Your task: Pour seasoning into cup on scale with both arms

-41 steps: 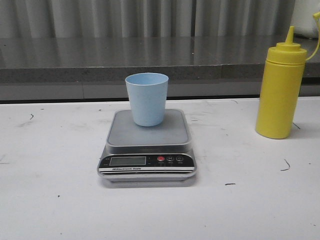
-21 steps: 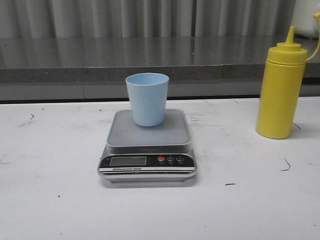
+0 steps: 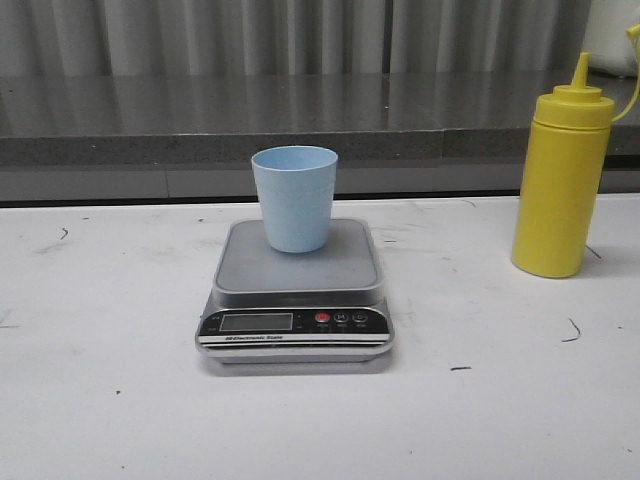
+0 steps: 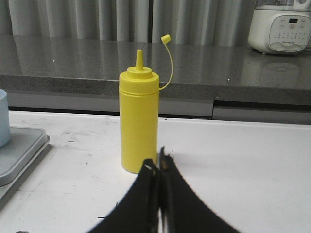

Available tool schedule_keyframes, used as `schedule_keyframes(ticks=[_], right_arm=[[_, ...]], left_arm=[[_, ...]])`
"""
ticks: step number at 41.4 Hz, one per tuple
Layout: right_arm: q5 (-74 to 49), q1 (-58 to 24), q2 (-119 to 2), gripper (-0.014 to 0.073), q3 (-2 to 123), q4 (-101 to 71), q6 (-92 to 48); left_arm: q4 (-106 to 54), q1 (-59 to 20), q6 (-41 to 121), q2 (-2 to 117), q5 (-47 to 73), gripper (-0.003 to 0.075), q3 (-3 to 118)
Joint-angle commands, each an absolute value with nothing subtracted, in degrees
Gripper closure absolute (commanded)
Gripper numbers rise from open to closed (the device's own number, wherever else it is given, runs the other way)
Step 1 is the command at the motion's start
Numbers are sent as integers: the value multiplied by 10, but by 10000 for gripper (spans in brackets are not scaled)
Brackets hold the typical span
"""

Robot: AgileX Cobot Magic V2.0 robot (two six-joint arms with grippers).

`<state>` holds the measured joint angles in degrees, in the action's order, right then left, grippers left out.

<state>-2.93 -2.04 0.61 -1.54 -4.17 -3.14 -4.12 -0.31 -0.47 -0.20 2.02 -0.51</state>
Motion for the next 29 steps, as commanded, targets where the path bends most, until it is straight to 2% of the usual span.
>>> schedule_keyframes(ticks=[1, 29], right_arm=[[19, -22, 17, 662, -14, -55, -34], [-5, -23, 17, 662, -14, -60, -34]], left_arm=[[-46, -6, -11, -15, -29, 740, -14], [-46, -6, -11, -15, -29, 740, -14]])
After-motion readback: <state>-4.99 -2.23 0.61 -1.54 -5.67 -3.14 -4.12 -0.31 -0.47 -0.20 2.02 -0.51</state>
